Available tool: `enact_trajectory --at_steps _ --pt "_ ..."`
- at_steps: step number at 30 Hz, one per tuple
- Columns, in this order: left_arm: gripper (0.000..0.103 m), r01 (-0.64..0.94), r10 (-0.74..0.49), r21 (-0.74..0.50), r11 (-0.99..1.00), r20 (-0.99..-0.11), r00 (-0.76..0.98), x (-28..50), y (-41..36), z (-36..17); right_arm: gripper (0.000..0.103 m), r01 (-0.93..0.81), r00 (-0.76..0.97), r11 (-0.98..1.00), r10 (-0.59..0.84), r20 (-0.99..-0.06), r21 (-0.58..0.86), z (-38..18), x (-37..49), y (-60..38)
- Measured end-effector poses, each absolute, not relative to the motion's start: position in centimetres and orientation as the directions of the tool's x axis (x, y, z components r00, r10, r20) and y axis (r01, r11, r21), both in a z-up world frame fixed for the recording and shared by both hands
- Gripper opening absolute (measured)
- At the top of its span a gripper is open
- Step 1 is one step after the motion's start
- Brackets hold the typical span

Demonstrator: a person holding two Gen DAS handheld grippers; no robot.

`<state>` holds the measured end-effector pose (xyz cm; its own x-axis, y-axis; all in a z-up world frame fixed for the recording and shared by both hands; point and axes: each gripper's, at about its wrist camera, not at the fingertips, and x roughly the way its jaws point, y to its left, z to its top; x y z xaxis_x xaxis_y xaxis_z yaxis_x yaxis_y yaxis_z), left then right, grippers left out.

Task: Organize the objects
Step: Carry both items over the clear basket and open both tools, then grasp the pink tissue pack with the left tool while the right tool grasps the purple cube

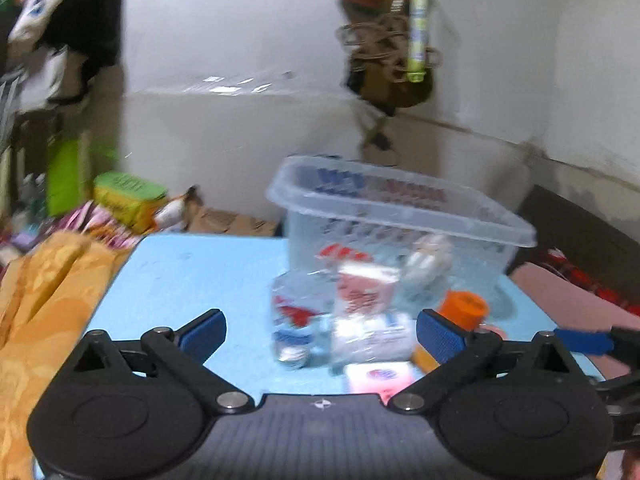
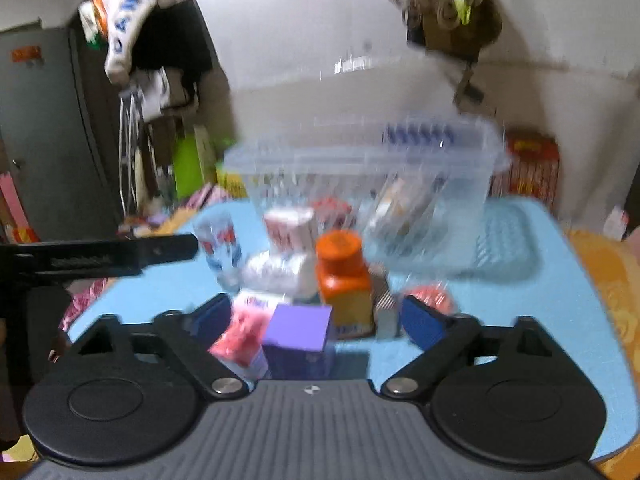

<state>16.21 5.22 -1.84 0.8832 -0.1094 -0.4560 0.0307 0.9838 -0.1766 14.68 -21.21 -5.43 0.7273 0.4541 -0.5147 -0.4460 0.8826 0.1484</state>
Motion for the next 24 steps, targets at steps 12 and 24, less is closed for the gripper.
enact_trajectory --at_steps 12,24 --pt "0.099 0.114 -0.156 -0.111 0.987 -0.532 0.832 15.5 2.3 -3.3 0.045 -0.480 0.695 0.868 0.463 -0.550 0.124 -5.7 13.5 -22.1" --pt "0.094 0.155 -0.063 0.093 0.983 -0.627 0.777 16.6 -4.0 -6.7 0.046 -0.406 0.728 0.891 0.450 -0.517 0.204 -5.8 15.0 -26.2"
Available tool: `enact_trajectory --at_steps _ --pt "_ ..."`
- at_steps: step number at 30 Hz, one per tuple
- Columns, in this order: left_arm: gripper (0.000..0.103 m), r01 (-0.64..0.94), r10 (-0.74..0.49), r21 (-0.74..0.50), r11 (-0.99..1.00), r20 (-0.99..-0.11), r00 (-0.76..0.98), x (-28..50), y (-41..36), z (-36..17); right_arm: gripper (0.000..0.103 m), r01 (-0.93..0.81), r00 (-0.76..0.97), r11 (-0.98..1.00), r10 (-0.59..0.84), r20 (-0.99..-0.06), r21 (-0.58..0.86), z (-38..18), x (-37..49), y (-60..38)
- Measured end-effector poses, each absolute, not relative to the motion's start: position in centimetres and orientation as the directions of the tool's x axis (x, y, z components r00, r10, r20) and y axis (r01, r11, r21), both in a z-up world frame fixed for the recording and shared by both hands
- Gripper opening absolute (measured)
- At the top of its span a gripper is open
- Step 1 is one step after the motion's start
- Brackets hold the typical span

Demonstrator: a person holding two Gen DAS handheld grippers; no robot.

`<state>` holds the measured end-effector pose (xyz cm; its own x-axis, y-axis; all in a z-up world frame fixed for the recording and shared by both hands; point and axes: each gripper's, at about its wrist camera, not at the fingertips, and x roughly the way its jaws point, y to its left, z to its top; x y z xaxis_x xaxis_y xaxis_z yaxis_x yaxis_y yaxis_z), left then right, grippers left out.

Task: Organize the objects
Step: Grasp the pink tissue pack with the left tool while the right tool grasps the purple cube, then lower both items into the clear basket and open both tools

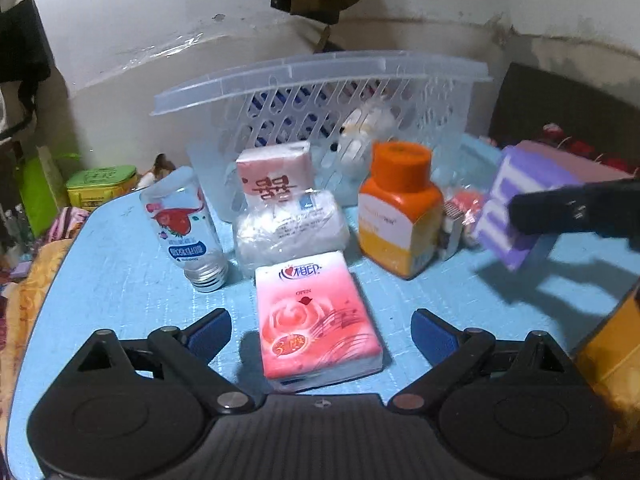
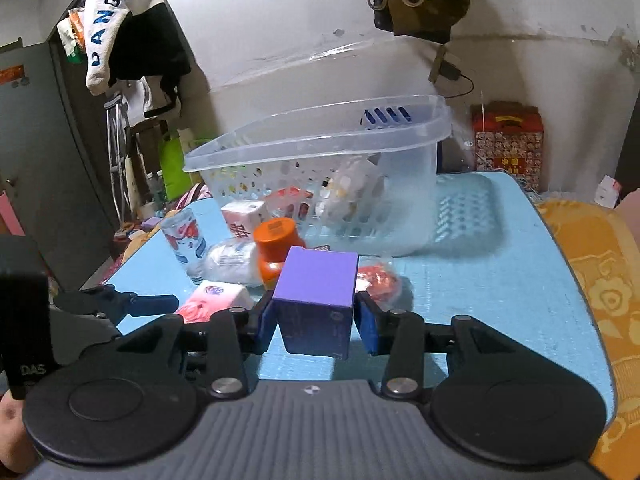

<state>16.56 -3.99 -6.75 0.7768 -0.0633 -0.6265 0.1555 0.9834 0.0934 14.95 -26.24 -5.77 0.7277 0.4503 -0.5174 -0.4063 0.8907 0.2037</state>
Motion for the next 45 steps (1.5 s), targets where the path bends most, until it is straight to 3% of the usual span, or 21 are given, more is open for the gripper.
enact_trajectory --at_steps 2,5,25,30,38,45 --pt "0.088 0.149 -0.074 0.066 0.987 -0.631 0.772 16.7 -3.6 -6.9 0.046 -0.404 0.726 0.892 0.448 -0.522 0.204 -5.9 15.0 -26.5" --pt "0.060 0.143 -0.089 0.035 0.989 -0.627 0.774 16.7 -2.8 -6.6 0.046 -0.401 0.724 0.890 0.452 -0.521 0.217 -6.0 15.1 -26.9" --pt "0.059 0.183 -0.118 0.108 0.977 -0.438 0.891 12.7 -2.5 -2.8 0.045 -0.461 0.769 0.877 0.471 -0.432 0.135 -5.2 14.0 -26.4" --pt "0.059 0.179 -0.122 0.116 0.977 -0.387 0.914 11.8 -2.0 -1.9 0.045 -0.480 0.802 0.873 0.478 -0.359 0.088 -4.5 13.3 -26.5" --pt "0.059 0.149 -0.149 -0.020 0.989 -0.240 0.959 12.5 0.4 3.3 0.045 -0.471 0.878 0.882 0.471 -0.087 0.016 -0.2 13.4 -26.8" --pt "0.059 0.077 -0.100 -0.117 0.990 -0.206 0.973 21.7 0.5 8.1 0.045 -0.428 0.892 0.898 0.437 -0.111 0.097 2.8 22.3 -25.7"
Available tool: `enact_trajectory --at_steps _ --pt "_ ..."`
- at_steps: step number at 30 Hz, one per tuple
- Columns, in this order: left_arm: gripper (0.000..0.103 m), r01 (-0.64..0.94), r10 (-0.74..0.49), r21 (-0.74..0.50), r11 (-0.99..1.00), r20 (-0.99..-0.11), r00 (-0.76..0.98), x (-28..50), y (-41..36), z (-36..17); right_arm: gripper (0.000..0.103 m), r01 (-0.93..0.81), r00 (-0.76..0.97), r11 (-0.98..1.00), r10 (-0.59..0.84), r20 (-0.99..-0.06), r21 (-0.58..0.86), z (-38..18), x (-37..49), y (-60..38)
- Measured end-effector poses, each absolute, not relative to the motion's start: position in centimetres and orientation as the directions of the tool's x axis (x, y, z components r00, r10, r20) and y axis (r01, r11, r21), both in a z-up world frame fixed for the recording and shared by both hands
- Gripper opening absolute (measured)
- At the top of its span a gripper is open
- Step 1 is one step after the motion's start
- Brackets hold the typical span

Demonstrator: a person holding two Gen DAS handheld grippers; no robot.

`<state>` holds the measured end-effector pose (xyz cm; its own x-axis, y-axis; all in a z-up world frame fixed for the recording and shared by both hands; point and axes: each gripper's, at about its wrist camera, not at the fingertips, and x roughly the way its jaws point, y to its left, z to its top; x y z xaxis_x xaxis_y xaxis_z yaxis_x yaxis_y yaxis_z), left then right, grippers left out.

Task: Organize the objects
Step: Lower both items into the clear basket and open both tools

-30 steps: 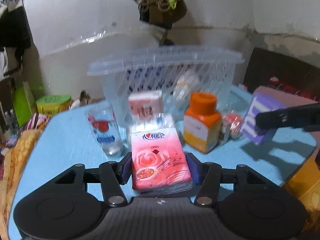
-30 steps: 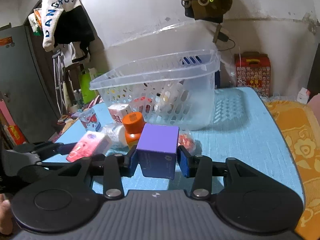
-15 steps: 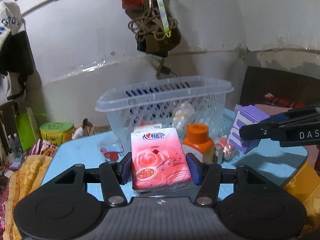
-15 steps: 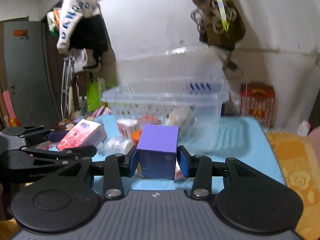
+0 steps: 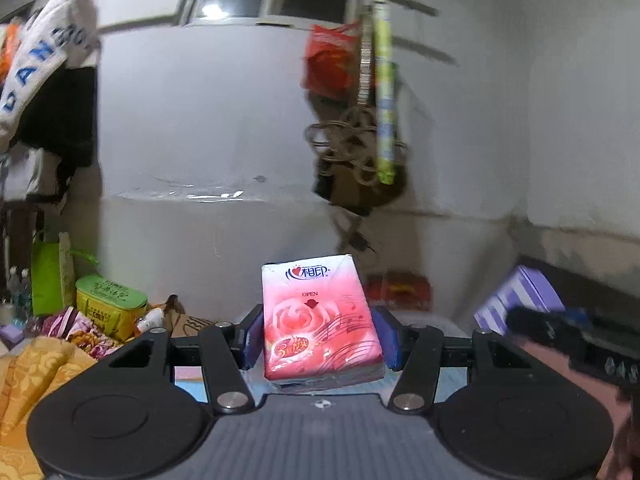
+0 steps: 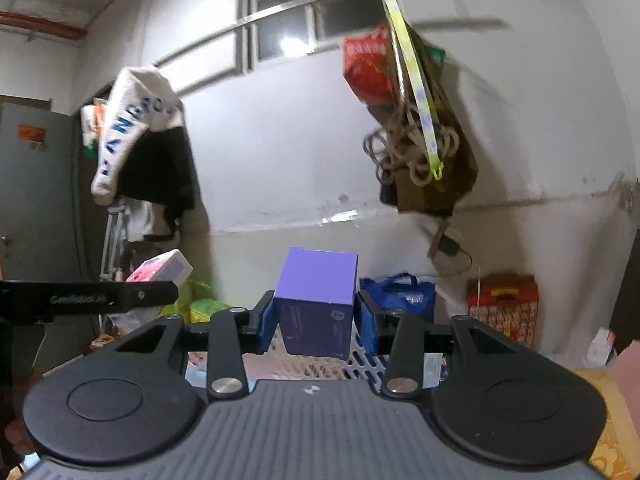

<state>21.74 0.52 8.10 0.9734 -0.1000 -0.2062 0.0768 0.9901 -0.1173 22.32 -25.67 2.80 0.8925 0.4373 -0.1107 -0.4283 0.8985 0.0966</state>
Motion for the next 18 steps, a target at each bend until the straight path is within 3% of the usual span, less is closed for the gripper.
enact_trajectory --at_steps 5,10,12,13,14,15,18 --pt "0.059 0.057 -0.085 -0.099 0.993 -0.307 0.948 27.9 -0.7 7.0 0.045 -0.428 0.869 0.899 0.439 -0.228 0.098 1.3 26.9 -25.4" --pt "0.060 0.051 -0.107 -0.155 0.987 -0.375 0.921 31.3 -0.3 4.8 0.046 -0.427 0.856 0.896 0.443 -0.267 0.120 -0.2 29.3 -25.3" --pt "0.063 0.061 -0.121 -0.166 0.984 -0.378 0.918 32.0 0.0 4.2 0.062 -0.415 0.866 0.904 0.426 -0.260 0.098 -0.6 29.5 -25.2" --pt "0.068 0.069 -0.129 -0.171 0.983 -0.373 0.919 32.0 0.2 4.1 0.092 -0.417 0.867 0.904 0.426 -0.257 0.093 -0.5 29.6 -25.1" --pt "0.090 0.071 -0.134 -0.180 0.981 -0.366 0.921 32.2 0.4 4.0 0.103 -0.405 0.881 0.910 0.413 -0.230 0.085 -0.6 29.2 -25.2" --pt "0.103 0.072 -0.134 -0.184 0.980 -0.350 0.927 31.9 0.7 3.9 0.103 -0.376 0.907 0.923 0.384 -0.173 0.078 -0.6 28.2 -25.6" --pt "0.103 0.056 -0.095 -0.148 0.987 -0.272 0.957 29.7 1.2 4.5 0.103 -0.359 0.926 0.929 0.366 -0.086 0.093 0.1 25.7 -26.3"
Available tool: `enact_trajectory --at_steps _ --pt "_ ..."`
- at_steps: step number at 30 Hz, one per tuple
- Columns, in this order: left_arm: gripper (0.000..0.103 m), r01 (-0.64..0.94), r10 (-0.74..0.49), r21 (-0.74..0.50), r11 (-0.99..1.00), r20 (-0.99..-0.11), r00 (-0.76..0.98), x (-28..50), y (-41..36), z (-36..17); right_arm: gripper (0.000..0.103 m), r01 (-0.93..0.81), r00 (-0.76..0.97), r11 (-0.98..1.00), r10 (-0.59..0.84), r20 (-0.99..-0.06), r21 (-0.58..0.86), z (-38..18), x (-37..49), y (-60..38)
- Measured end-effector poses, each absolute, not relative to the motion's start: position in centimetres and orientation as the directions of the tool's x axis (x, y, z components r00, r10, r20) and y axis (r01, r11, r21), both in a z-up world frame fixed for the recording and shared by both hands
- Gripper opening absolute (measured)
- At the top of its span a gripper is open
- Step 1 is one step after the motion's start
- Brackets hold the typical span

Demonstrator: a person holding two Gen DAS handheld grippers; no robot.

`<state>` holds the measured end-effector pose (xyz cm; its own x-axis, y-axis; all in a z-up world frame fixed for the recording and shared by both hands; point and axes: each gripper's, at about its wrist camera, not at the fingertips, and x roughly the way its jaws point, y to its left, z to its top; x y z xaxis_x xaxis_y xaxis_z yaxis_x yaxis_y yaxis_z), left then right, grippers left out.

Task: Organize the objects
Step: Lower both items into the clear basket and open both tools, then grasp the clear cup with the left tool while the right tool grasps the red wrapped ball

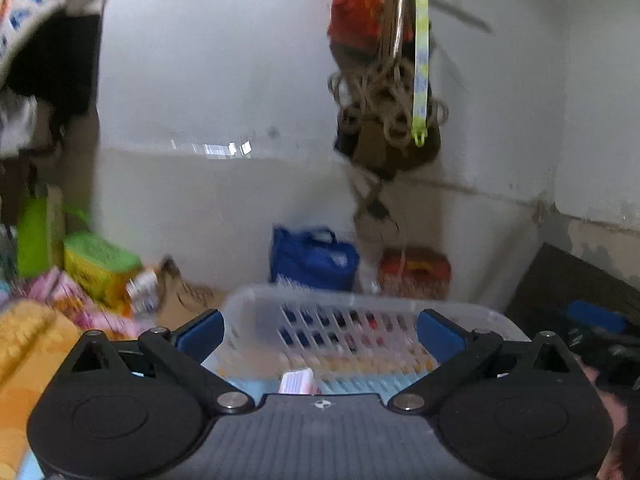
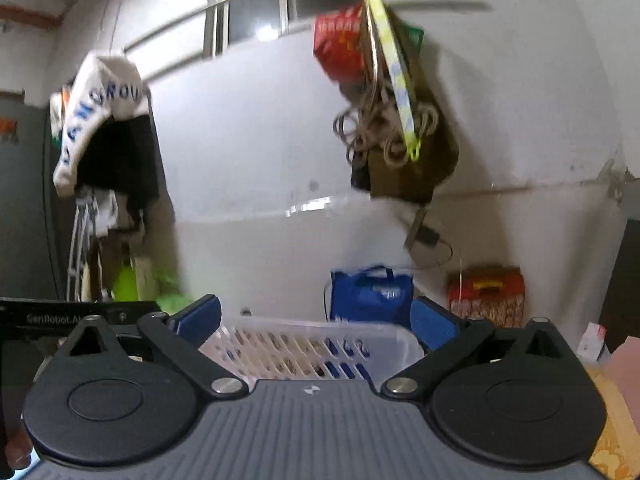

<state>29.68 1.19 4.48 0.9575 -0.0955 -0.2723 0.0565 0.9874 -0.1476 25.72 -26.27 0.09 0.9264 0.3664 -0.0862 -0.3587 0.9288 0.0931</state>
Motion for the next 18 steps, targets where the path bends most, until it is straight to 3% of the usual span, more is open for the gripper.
enact_trajectory --at_steps 3,8,13,18 --pt "0.103 0.078 -0.102 -0.114 0.990 -0.230 0.968 26.7 1.6 5.6 0.103 -0.333 0.930 0.926 0.354 -0.102 0.179 0.4 22.4 -27.2" --pt "0.103 0.108 -0.130 -0.108 0.988 -0.224 0.966 20.5 2.7 4.6 0.103 -0.364 0.869 0.905 0.416 -0.267 0.222 -3.0 17.1 -28.3" --pt "0.103 0.047 -0.087 -0.130 0.990 -0.322 0.943 19.4 4.2 1.2 0.103 -0.330 0.818 0.931 0.364 -0.444 0.155 -5.9 16.6 -28.5" --pt "0.103 -0.041 -0.046 -0.198 0.979 -0.418 0.907 20.2 6.5 -0.7 0.084 -0.313 0.804 0.945 0.317 -0.503 0.096 -6.7 17.6 -27.8"
